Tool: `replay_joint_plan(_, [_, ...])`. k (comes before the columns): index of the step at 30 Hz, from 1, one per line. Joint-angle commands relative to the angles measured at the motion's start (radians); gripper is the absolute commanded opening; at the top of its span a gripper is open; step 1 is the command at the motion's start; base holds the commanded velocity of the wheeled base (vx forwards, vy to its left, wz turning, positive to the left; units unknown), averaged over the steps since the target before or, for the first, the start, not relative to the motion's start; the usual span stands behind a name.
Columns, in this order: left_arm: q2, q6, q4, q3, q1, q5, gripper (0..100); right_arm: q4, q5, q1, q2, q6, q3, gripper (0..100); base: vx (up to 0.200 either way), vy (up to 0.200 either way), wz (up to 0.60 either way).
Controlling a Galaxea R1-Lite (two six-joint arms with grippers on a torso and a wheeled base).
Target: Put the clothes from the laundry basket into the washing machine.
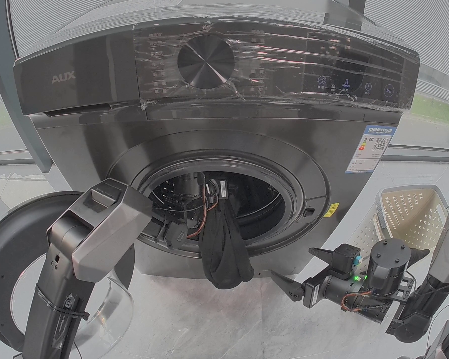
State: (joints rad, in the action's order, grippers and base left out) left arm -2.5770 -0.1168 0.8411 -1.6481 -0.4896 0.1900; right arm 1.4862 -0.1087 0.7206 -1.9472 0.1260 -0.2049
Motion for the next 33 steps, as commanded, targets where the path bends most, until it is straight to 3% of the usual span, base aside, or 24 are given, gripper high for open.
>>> replay_joint_plan(1, [-0.002,-0.001,0.004,-0.004,0.006,0.000,0,0.000,0.000,0.000,-0.002,0.000,0.001,100,0.000,0.000,0.00])
replay_joint_plan(3, [-0.002,0.000,0.000,0.007,0.006,-0.001,0,0.000,0.000,0.000,-0.002,0.001,-0.001,100,0.000,0.000,0.00])
replay_joint_plan(4, [0.000,-0.001,0.001,0.010,0.006,-0.001,100,0.000,0.000,0.000,-0.002,0.001,-0.001,100,0.000,0.000,0.00])
replay_joint_plan(6, [0.000,-0.003,0.007,0.007,0.005,-0.001,100,0.000,0.000,0.000,-0.001,0.000,0.001,100,0.000,0.000,0.00])
replay_joint_plan(8, [0.011,-0.034,0.003,0.027,-0.004,0.000,100,0.000,0.001,-0.001,-0.002,0.001,0.001,100,0.000,0.000,0.00])
replay_joint_plan(12, [0.081,-0.030,-0.034,0.166,-0.027,-0.027,100,0.000,0.000,0.000,-0.002,0.001,0.001,100,0.000,0.000,0.00])
replay_joint_plan(14, [0.081,-0.030,-0.034,0.166,-0.027,-0.027,100,0.000,0.000,0.000,-0.002,0.001,0.001,100,0.000,0.000,0.00])
replay_joint_plan(15, [0.101,-0.023,-0.060,0.257,-0.044,-0.057,100,0.000,0.000,0.000,-0.002,0.001,0.001,100,0.000,0.000,0.00])
replay_joint_plan(18, [0.100,0.000,-0.060,0.304,-0.046,-0.064,100,0.000,0.000,0.002,-0.002,0.001,0.001,100,0.000,0.000,0.00])
replay_joint_plan(27, [0.049,0.025,-0.048,0.352,-0.049,-0.089,100,0.000,0.001,0.002,-0.004,0.001,0.001,100,0.000,0.000,0.00])
replay_joint_plan(28, [0.034,0.029,-0.046,0.349,-0.047,-0.089,0,0.000,0.001,0.002,-0.004,0.001,-0.001,100,0.000,0.000,0.00])
replay_joint_plan(33, [0.021,0.032,-0.037,0.341,-0.047,-0.090,0,0.000,0.001,0.002,-0.004,0.001,0.001,100,0.000,0.000,0.00])
